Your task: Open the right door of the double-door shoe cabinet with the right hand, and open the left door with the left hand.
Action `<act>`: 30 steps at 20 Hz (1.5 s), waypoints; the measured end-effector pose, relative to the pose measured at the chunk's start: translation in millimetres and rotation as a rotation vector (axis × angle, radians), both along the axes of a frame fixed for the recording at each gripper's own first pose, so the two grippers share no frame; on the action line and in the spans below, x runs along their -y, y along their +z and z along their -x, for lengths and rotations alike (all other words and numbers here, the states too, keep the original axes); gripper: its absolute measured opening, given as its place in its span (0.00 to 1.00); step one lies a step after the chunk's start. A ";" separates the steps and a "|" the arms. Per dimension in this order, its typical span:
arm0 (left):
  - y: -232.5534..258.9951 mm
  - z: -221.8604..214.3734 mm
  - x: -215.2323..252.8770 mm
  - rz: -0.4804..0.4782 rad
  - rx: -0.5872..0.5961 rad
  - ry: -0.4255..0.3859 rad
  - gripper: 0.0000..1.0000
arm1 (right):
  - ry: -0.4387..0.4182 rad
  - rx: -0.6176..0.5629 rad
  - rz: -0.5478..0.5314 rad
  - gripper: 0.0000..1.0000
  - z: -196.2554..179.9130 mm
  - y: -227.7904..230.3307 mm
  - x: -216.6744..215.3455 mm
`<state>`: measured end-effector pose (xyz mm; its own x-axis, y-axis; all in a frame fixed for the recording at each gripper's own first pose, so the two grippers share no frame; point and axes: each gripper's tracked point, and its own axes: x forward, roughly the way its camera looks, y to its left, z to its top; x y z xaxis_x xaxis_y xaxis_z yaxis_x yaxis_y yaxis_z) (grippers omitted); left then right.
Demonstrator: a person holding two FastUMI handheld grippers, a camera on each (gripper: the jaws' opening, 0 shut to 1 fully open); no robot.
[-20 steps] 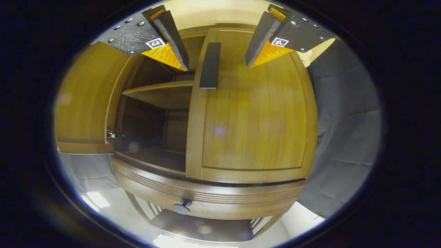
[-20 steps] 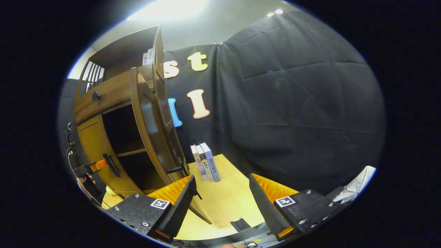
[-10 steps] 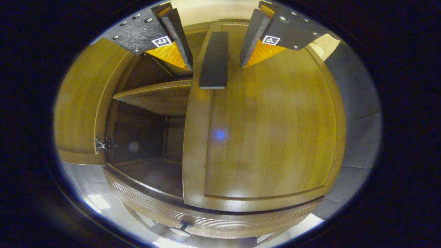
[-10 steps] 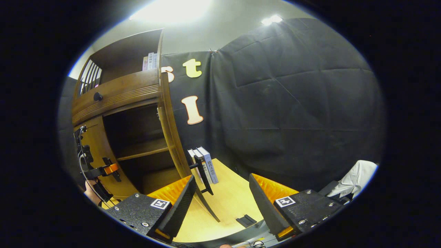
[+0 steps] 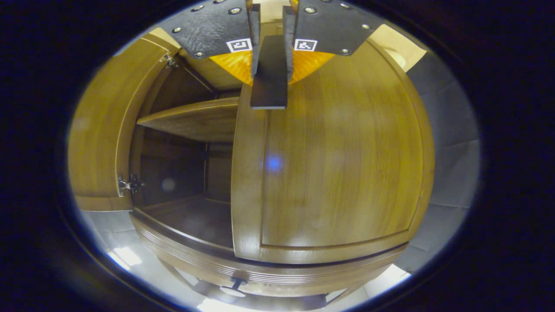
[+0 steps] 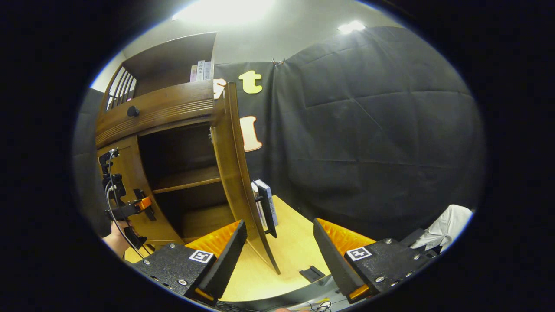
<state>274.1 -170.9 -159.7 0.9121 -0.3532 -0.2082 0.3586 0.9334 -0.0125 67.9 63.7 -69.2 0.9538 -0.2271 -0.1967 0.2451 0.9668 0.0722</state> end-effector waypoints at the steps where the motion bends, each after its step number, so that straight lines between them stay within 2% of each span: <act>1: 0.3 1.4 -0.2 0.003 0.000 -0.009 0.27 | 0.009 -0.001 0.000 0.91 -0.6 -0.9 -3.4; 5: -0.5 15.8 -4.1 0.004 -0.006 -0.023 0.28 | 0.054 -0.006 0.004 0.91 -7.5 -7.3 -16.6; 6: -0.4 21.4 -7.1 0.004 -0.001 -0.025 0.14 | 0.067 -0.005 0.002 0.91 -11.1 -7.9 -20.3; 7: 1.0 24.5 -7.8 0.006 0.005 -0.028 0.28 | 0.080 -0.003 0.000 0.92 -15.4 -8.2 -24.9; 8: 2.0 30.2 -9.5 0.010 0.008 -0.031 0.29 | 0.095 -0.006 -0.005 0.92 -20.4 -10.4 -30.5; 9: 2.9 35.0 -11.3 0.010 0.009 -0.035 0.29 | 0.113 -0.015 -0.013 0.92 -25.5 -12.7 -36.0; 11: 3.3 43.7 -16.7 0.014 0.010 -0.054 0.14 | 0.153 -0.020 -0.029 0.95 -34.4 -16.6 -49.9; 12: 4.0 46.2 -19.1 0.019 0.006 -0.062 0.14 | 0.170 -0.015 -0.033 0.93 -40.2 -16.1 -53.8; 13: 4.5 49.5 -20.7 0.020 0.004 -0.067 0.14 | 0.187 -0.010 -0.031 0.92 -45.1 -15.5 -58.9; 15: 5.9 56.5 -27.1 0.015 0.004 -0.064 0.14 | 0.224 -0.003 -0.026 0.95 -54.7 -13.1 -69.8; 16: 6.7 62.3 -30.9 0.017 0.004 -0.057 0.14 | 0.243 -0.002 -0.025 0.91 -60.2 -13.3 -76.5; 20: 10.1 82.1 -45.0 0.012 0.007 -0.043 0.14 | 0.329 -0.022 -0.028 0.92 -80.3 -21.9 -101.3; 21: 10.5 87.1 -48.1 0.009 0.005 -0.042 0.14 | 0.348 -0.035 -0.031 0.95 -83.1 -25.9 -105.4; 22: 11.5 91.0 -53.5 0.012 0.000 -0.038 0.14 | 0.372 -0.039 -0.035 0.92 -84.0 -29.6 -109.9; 23: 12.6 94.6 -57.8 0.016 0.001 -0.034 0.21 | 0.394 -0.037 -0.032 0.99 -86.1 -30.5 -113.7; 24: 13.5 98.8 -62.2 0.018 0.010 -0.029 0.21 | 0.410 -0.041 -0.024 0.92 -88.4 -31.3 -116.4; 25: 13.9 102.0 -66.5 0.013 0.011 -0.023 0.14 | 0.426 -0.051 -0.020 0.92 -91.7 -32.6 -119.6; 26: 15.0 106.2 -70.4 0.011 0.014 -0.014 0.27 | 0.444 -0.058 -0.025 0.91 -94.0 -34.1 -124.5; 27: 16.0 109.6 -74.6 0.014 0.015 -0.003 0.20 | 0.462 -0.060 -0.035 0.91 -97.6 -34.5 -128.5; 30: 19.1 122.8 -93.0 0.028 0.011 0.017 0.20 | 0.486 -0.065 -0.057 0.92 -105.0 -35.8 -139.5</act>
